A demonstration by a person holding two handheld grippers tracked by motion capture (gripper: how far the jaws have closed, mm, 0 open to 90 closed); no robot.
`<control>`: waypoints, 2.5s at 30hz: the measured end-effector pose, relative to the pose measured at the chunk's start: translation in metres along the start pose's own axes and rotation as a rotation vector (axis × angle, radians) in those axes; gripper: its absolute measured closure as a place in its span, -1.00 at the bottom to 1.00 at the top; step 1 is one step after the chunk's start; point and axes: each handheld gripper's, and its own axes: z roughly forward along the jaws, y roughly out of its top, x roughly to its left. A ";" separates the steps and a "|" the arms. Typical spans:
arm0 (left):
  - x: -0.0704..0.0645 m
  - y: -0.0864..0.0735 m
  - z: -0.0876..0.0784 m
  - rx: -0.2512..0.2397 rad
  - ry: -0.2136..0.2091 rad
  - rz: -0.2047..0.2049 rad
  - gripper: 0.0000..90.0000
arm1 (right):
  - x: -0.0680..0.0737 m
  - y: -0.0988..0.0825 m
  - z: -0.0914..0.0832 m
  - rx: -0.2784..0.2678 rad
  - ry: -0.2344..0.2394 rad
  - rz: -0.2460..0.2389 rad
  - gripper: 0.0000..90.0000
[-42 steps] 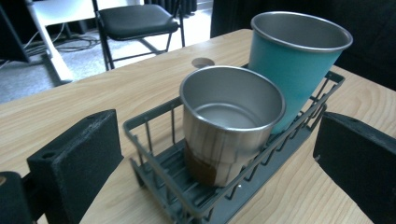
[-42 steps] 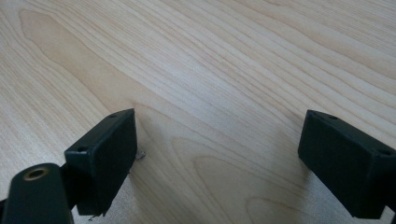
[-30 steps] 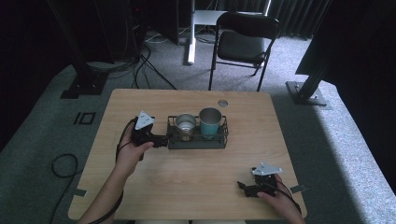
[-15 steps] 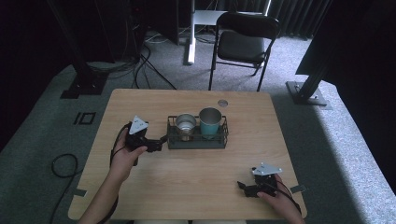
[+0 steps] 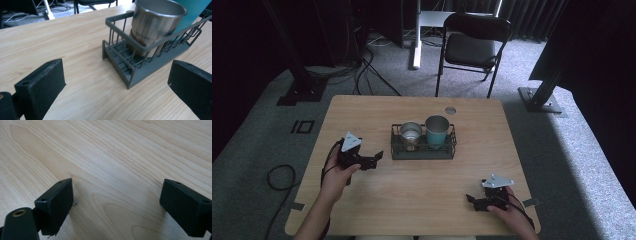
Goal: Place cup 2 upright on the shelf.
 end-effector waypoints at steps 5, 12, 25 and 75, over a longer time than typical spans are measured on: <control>0.002 -0.010 -0.005 0.005 0.010 -0.002 -0.96 | 0.000 0.000 0.000 -0.001 0.000 0.000 -0.75; 0.004 -0.026 -0.014 0.023 0.021 -0.006 -0.96 | 0.000 0.000 0.000 0.000 0.000 0.000 -0.75; 0.007 -0.053 -0.026 0.061 0.028 -0.028 -0.96 | 0.000 0.000 0.000 -0.001 0.000 0.001 -0.75; 0.038 -0.125 -0.065 0.267 0.283 -0.215 -0.96 | 0.000 0.000 0.000 -0.002 0.000 0.001 -0.75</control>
